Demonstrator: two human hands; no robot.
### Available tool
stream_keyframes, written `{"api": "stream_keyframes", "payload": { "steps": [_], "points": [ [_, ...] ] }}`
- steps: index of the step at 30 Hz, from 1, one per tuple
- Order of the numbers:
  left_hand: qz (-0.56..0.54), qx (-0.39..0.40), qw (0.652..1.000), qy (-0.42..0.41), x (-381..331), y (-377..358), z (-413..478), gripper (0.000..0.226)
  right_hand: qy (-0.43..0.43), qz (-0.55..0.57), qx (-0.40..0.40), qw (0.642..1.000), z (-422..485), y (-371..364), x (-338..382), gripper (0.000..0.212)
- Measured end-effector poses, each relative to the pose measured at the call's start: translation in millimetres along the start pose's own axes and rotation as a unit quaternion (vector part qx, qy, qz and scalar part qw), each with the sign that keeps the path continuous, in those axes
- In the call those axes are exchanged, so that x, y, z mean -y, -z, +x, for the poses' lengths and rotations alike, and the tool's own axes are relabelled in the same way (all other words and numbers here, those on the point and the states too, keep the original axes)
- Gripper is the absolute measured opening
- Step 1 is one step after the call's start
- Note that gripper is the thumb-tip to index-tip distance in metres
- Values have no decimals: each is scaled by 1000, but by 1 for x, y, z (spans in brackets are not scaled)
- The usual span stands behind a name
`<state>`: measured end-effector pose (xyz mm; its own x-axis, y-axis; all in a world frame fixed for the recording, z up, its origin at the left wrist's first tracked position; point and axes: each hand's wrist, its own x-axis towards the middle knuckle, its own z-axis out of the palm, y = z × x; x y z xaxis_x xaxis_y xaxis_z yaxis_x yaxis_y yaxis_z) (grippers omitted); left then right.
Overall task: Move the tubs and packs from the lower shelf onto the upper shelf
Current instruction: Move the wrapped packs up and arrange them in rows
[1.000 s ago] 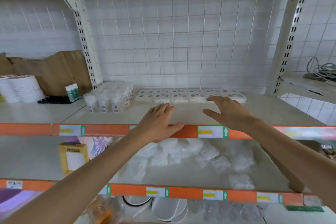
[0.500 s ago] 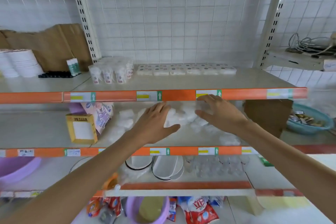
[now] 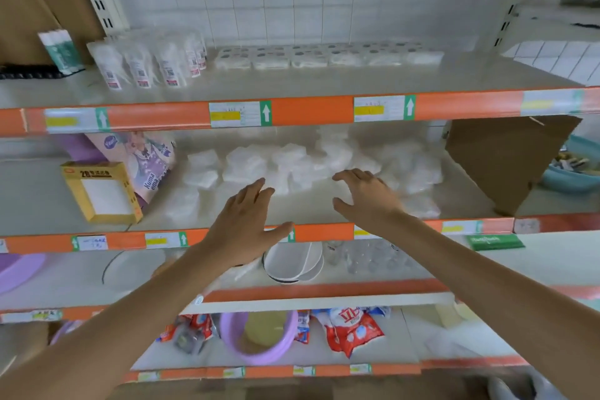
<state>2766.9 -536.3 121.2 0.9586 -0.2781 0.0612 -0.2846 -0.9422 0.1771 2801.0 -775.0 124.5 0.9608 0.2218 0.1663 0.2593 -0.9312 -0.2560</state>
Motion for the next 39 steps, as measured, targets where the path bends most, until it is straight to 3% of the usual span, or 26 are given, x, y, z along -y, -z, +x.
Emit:
{"api": "stream_keyframes", "payload": {
  "steps": [5, 12, 17, 20, 28, 36, 39],
  "points": [
    [-32, -21, 998, 40, 15, -34, 57, 74, -46, -8, 13, 999, 41, -48, -27, 60],
    [-39, -68, 995, 62, 27, -67, 155, 66, -57, -18, -25, 998, 123, -80, -64, 76],
    [-25, -96, 993, 66, 31, -82, 207, 70, -90, -16, -51, 995, 169, -100, -81, 76],
    [-30, -66, 994, 80, 38, -92, 222, 73, -74, -18, -50, 996, 177, -113, -91, 72],
    [-99, -100, 989, 37, 43, -95, 222, 54, -34, 71, -115, 990, 179, -120, -94, 57],
    [-139, -110, 984, 31, 47, -94, 216, 53, -53, 95, -126, 986, 177, -114, -90, 44],
    [-174, -118, 977, 29, 46, -93, 213, 57, -69, 101, -114, 986, 173, -106, -85, 48]
  ]
}}
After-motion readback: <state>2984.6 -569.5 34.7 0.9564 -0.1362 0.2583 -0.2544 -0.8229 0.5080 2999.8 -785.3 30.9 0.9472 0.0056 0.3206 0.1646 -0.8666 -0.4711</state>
